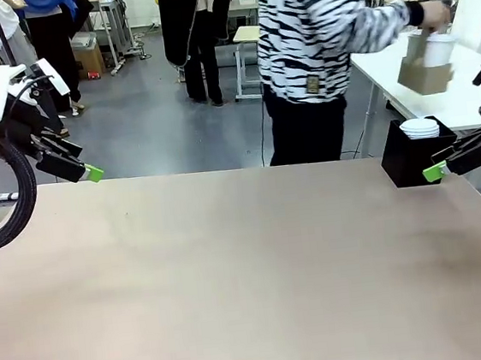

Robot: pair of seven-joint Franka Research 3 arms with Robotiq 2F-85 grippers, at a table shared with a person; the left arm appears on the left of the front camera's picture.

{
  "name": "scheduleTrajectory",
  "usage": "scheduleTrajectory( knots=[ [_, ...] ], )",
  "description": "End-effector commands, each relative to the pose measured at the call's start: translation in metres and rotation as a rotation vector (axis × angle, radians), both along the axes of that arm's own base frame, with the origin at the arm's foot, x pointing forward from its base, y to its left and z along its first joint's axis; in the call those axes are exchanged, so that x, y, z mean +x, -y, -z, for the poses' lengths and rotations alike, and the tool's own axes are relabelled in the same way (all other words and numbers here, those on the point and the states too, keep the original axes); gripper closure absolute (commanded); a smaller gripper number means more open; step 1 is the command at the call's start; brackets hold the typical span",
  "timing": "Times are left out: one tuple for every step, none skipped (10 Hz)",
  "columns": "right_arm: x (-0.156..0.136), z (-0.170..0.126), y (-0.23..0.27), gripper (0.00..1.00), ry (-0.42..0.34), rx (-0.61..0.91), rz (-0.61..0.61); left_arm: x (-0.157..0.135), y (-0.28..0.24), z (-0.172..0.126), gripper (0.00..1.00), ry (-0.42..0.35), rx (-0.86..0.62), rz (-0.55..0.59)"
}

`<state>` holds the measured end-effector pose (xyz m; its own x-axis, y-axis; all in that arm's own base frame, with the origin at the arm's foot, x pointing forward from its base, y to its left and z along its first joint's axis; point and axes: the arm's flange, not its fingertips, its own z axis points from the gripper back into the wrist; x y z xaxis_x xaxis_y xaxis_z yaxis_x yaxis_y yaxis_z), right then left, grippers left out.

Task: Pour a drink into a cup and package it in a carrier.
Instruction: Insert the held 600 ml Paper Cup into the Cup Carrier.

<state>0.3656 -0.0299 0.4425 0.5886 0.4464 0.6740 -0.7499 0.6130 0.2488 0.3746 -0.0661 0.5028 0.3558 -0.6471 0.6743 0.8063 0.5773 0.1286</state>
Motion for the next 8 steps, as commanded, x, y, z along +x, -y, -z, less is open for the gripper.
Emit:
scheduleTrajectory(
  knots=[
    [0.0009, 0.0017, 0.0023, 0.00, 0.003, -0.016, -0.004, -0.0003, 0.0006, -0.0006, 0.00, -0.010, -0.006, -0.010],
    [0.0009, 0.0017, 0.0023, 0.00, 0.003, -0.016, -0.004, -0.0003, 0.0006, -0.0006, 0.00, -0.010, -0.006, -0.010],
    [0.0009, 0.0017, 0.0023, 0.00, 0.003, -0.016, -0.004, -0.0003, 0.0006, -0.0006, 0.00, -0.010, -0.006, -0.010],
    [0.0009, 0.0017, 0.0023, 0.00, 0.003, -0.016, -0.004, -0.0003, 0.0006, -0.0006, 0.00, -0.010, -0.006, -0.010],
    [0.0009, 0.0017, 0.0023, 0.00, 0.003, -0.016, -0.004, -0.0003, 0.0006, -0.0006, 0.00, -0.010, -0.006, -0.010],
    [0.0009, 0.0017, 0.0023, 0.00, 0.003, -0.016, -0.004, -0.0003, 0.0006, -0.0006, 0.00, -0.010, -0.006, -0.010],
    [0.0009, 0.0017, 0.0023, 0.00, 0.003, -0.016, -0.004, -0.0003, 0.0006, -0.0006, 0.00, -0.010, -0.006, -0.010],
    [0.0009, 0.0017, 0.0023, 0.00, 0.003, -0.016, -0.004, -0.0003, 0.0006, -0.0006, 0.00, -0.010, -0.006, -0.010]
  ],
)
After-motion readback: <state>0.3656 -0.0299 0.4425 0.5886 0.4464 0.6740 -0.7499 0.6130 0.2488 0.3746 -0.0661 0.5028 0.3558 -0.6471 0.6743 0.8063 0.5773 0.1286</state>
